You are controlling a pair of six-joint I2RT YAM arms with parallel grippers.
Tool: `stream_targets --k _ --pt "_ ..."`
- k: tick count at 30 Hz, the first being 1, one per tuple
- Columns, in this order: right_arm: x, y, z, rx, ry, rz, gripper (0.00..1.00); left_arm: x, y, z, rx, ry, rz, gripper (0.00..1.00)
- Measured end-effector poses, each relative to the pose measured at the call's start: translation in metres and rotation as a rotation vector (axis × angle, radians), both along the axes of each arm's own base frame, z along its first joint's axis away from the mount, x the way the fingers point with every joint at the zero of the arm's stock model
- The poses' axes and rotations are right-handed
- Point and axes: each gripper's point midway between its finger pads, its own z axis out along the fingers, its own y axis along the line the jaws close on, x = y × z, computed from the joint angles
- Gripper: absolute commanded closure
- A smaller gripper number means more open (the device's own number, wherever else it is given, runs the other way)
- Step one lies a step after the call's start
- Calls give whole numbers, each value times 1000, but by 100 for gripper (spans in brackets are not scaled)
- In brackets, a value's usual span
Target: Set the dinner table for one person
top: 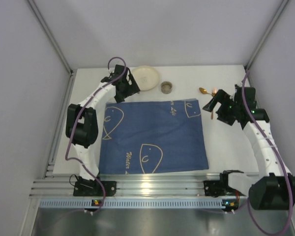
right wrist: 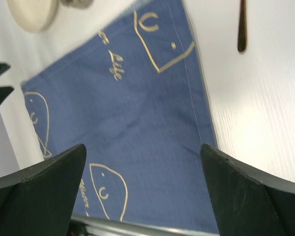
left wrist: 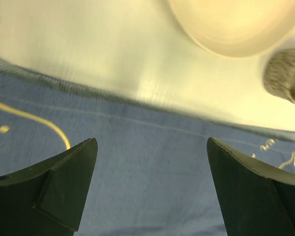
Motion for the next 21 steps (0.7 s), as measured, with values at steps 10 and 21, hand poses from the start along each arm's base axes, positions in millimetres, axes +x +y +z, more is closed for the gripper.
stream_targets --k 10,21 --pt "-68 1 -16 -2 40 12 0 47 -10 -52 -194 11 37 2" --pt "-96 -5 -33 -38 101 -8 0 88 -20 -68 -281 -41 76 6"
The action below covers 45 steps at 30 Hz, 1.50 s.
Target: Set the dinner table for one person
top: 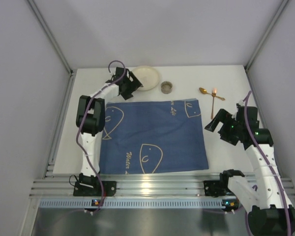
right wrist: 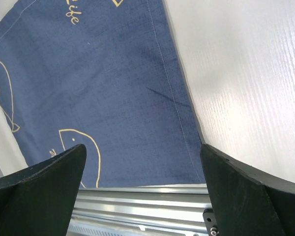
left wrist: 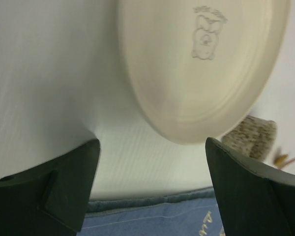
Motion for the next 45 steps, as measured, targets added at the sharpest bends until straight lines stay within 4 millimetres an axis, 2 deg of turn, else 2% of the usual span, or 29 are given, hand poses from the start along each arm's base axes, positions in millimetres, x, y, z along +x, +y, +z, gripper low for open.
stream_targets --k 1,4,7,9,11,14,19,21,25,30,33,35,37,39,45 --pt "-1 0 -1 -2 5 -2 0 3 -1 -5 -17 5 10 7" --pt "-3 -2 -1 -9 3 -9 0 16 -3 1 -42 -24 26 9" --pt "-5 -3 -3 -16 9 -14 0 30 -8 -3 -71 -32 40 23" --pt "-5 -5 -3 -21 11 -18 0 39 -12 -4 -89 -38 43 56" --pt "-6 -6 -5 -26 15 -22 0 48 -17 -11 -108 -34 43 100" --pt "-9 -7 -11 -32 36 -27 0 61 -26 -16 -155 -41 21 100" --pt "-9 -8 -14 -36 47 -28 0 59 -32 -7 -198 -41 -26 100" --pt "-9 -8 -14 -37 50 -27 0 56 -35 3 -220 -50 -58 100" --pt "-5 -7 -16 -36 54 -20 0 42 -28 46 -239 -97 -108 100" --pt "4 -5 -19 -29 56 -4 0 9 -4 130 -231 -215 -163 100" --pt "10 -3 -22 -20 59 7 0 -18 6 178 -209 -301 -211 100" --pt "16 -1 -25 -12 68 18 0 -42 6 193 -185 -328 -255 100" --pt "23 1 -30 -5 84 30 0 -71 3 194 -155 -315 -302 100" --pt "29 2 -34 -4 103 39 0 -109 -3 177 -122 -263 -350 100" --pt "47 5 -29 -2 80 84 0 -243 -21 85 -39 6 -484 100"
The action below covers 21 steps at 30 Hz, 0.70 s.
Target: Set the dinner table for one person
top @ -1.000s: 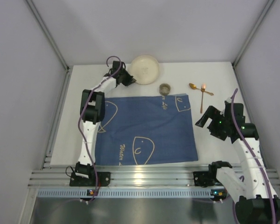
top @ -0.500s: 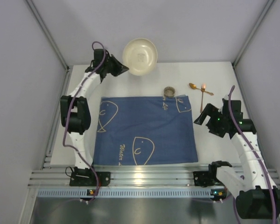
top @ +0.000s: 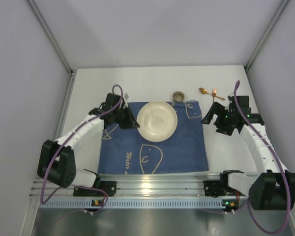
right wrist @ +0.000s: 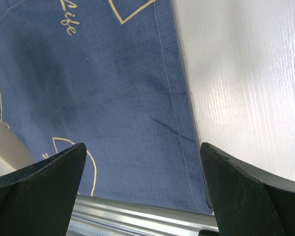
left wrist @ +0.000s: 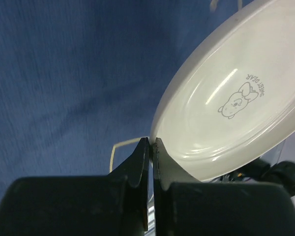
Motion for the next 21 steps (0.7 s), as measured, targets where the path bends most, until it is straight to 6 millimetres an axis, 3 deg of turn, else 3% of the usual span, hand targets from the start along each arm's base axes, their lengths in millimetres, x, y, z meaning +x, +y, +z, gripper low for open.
stream_targets --k 3,6,12,13,14,15,17,18,21 --pt "2 2 2 5 -17 20 0 -57 1 -38 48 95 -34 100" --pt "2 5 2 15 -24 37 0 -82 11 -59 89 142 -8 100" --pt "1 9 1 31 -28 60 0 -79 12 -63 122 110 32 100" --pt "0 9 0 33 -24 64 0 -77 12 -63 124 104 33 96" --pt "0 9 -2 34 -23 66 0 -76 11 -64 128 99 35 84" --pt "-1 10 -3 35 -19 68 0 -75 10 -67 136 96 33 61" --pt "-2 10 -4 35 -17 73 0 -74 9 -76 153 112 27 44" --pt "-2 10 -4 35 -18 75 0 -75 10 -83 172 132 27 30" --pt "0 10 -3 37 -21 77 0 -80 14 -97 223 174 33 20"
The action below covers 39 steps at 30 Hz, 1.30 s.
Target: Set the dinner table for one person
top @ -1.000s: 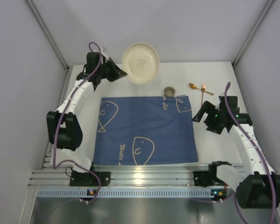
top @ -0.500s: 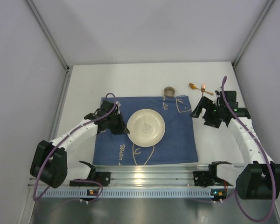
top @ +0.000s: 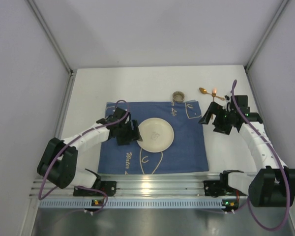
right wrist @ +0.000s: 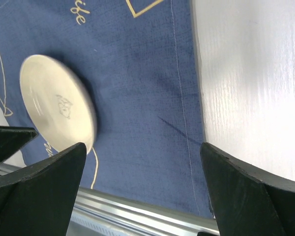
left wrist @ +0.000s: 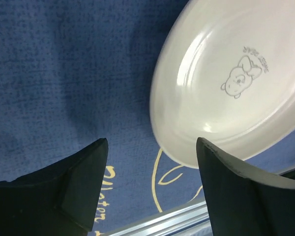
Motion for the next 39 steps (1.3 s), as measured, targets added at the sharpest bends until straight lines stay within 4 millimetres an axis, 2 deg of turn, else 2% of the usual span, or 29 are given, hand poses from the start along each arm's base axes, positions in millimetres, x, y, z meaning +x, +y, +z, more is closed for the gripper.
stream_targets --k 2,5,8,11,14,17,21,25,30,33,36,37,38,39 --pt "7 0 2 3 7 1 0 -2 3 0 19 7 6 18" --pt "34 2 14 15 -18 -1 0 2 5 14 34 -23 18 19" --pt "77 4 28 28 -60 -1 1 14 4 41 31 -76 28 20" --pt "122 12 32 36 -83 12 5 26 1 68 17 -135 35 21" --pt "164 23 21 42 -78 26 11 28 3 86 14 -171 42 22" --pt "189 35 -2 41 -40 37 16 21 11 94 27 -177 51 22" --pt "207 58 -35 27 22 57 18 7 21 97 37 -181 64 23" --pt "217 83 -53 10 46 89 19 -9 30 89 45 -160 69 23" --pt "223 100 -70 -7 70 98 23 -16 34 81 65 -126 67 23" --pt "227 102 -82 -16 91 84 29 -16 34 78 75 -114 63 23" --pt "232 101 -92 -22 110 62 47 -14 33 74 88 -98 56 23" --pt "235 100 -93 -27 107 53 57 -14 33 73 93 -93 53 23" --pt "237 100 -94 -28 106 48 62 -13 33 73 95 -91 49 23" --pt "241 100 -96 -30 107 39 71 -13 33 72 99 -90 45 23"
